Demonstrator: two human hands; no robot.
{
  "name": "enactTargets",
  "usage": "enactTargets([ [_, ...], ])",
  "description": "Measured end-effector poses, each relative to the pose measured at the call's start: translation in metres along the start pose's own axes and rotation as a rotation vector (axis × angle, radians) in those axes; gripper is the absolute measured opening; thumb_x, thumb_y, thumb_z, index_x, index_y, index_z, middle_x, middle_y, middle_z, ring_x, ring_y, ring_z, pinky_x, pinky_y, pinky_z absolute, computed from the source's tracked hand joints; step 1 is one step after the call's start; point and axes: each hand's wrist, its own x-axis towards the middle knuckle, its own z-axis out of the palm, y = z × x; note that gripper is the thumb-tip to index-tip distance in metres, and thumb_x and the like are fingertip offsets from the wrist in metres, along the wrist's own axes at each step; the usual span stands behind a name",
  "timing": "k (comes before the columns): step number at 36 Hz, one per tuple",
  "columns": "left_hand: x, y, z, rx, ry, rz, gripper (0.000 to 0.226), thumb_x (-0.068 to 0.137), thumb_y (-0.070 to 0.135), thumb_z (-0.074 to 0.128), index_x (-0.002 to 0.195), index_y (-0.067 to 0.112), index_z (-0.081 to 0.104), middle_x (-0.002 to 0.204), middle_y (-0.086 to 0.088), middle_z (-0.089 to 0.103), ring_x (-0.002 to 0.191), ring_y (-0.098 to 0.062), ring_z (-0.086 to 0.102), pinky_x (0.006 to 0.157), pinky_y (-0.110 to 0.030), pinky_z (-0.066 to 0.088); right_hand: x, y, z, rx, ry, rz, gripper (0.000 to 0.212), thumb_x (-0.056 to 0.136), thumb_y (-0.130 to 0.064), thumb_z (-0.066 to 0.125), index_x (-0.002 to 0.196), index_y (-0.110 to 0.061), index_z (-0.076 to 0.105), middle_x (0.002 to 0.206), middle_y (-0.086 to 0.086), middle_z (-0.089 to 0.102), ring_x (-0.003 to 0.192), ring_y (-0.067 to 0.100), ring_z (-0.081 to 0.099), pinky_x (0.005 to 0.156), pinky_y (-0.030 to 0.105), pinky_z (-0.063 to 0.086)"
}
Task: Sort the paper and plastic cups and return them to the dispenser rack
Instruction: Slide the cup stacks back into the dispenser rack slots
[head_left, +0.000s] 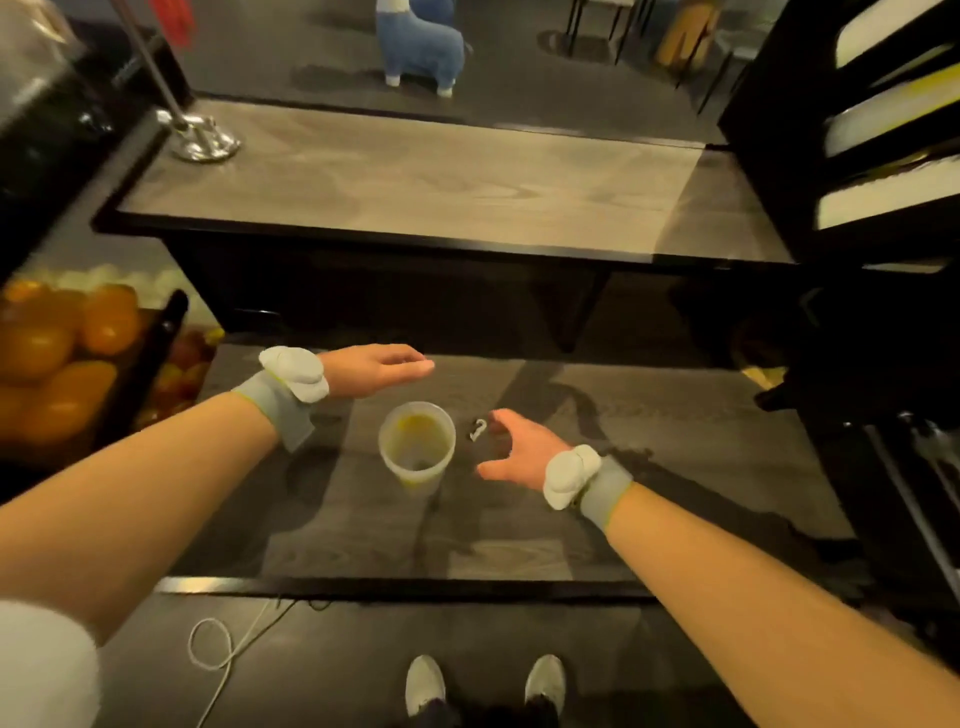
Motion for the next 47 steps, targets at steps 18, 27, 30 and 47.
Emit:
enactTargets([
  [18, -0.002, -0.097, 0.085, -0.195, -0.195, 0.148, 0.11, 0.071, 0.03, 0.087, 0.151, 0.033, 0.012, 0.149, 0.016, 0.033, 0.136, 0.001, 0.034, 0.11, -0.017, 0.031, 0.039, -0.011, 0.079, 0.331, 0.003, -0.064, 0.092, 0.071, -0.02, 0.086, 0.148, -0.025, 0.035, 0.138, 0.0, 0.056, 0.127, 0.02, 0.053, 0.105, 0.039, 0.046],
  [27, 0.008, -0.069, 0.088, -0.302, -0.051, 0.213, 0.093, 0.07, 0.033, 0.087, 0.145, 0.035, 0.033, 0.138, 0.015, 0.052, 0.128, -0.006, 0.051, 0.105, -0.032, 0.046, 0.03, -0.007, 0.062, 0.463, 0.037, -0.144, 0.071, 0.072, -0.014, 0.083, 0.135, -0.022, 0.051, 0.125, -0.007, 0.064, 0.116, 0.007, 0.06, 0.1, 0.031, 0.05],
  [30, 0.014, -0.049, 0.083, -0.306, -0.041, 0.227, 0.092, 0.071, 0.03, 0.087, 0.145, 0.037, 0.032, 0.136, 0.016, 0.053, 0.125, -0.003, 0.052, 0.105, -0.032, 0.047, 0.017, -0.003, 0.043, 0.488, 0.1, -0.13, 0.079, 0.064, -0.021, 0.081, 0.137, -0.021, 0.051, 0.124, -0.007, 0.065, 0.115, 0.007, 0.06, 0.097, 0.026, 0.05],
  [47, 0.044, 0.218, 0.042, -0.47, 0.013, 0.609, 0.073, 0.064, 0.049, 0.084, 0.127, 0.048, 0.046, 0.124, 0.019, 0.062, 0.115, 0.001, 0.059, 0.098, -0.033, 0.051, -0.105, 0.043, -0.128, 0.594, 0.591, -0.081, 0.072, 0.074, -0.045, 0.08, 0.136, -0.03, 0.046, 0.122, -0.011, 0.064, 0.111, 0.004, 0.062, 0.095, 0.03, 0.053],
])
